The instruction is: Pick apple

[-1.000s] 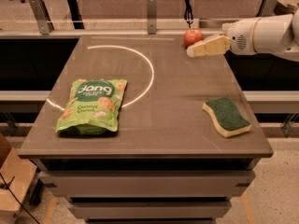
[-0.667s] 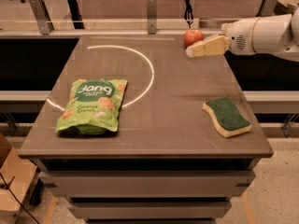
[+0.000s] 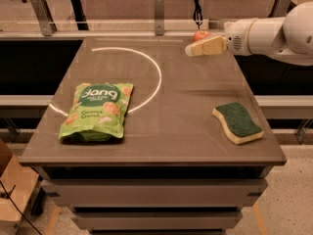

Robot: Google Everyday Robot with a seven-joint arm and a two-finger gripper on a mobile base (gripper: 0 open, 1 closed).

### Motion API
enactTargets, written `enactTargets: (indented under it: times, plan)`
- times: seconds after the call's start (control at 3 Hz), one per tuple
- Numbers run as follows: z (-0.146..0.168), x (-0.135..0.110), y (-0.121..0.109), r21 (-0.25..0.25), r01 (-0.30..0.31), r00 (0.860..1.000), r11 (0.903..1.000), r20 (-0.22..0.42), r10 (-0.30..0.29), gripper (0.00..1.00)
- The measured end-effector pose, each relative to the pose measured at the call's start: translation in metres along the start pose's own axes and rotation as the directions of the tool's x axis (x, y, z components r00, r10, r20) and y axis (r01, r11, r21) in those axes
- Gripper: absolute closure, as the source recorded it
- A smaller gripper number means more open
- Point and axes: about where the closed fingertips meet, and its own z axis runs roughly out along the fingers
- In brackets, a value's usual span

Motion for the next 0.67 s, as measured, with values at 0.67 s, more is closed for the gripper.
enactTargets:
  times: [0.67]
  plan:
    - [0.049, 0.003, -0.031, 0.067, 0.009, 0.997, 0.9977, 0.076, -0.015, 0.00]
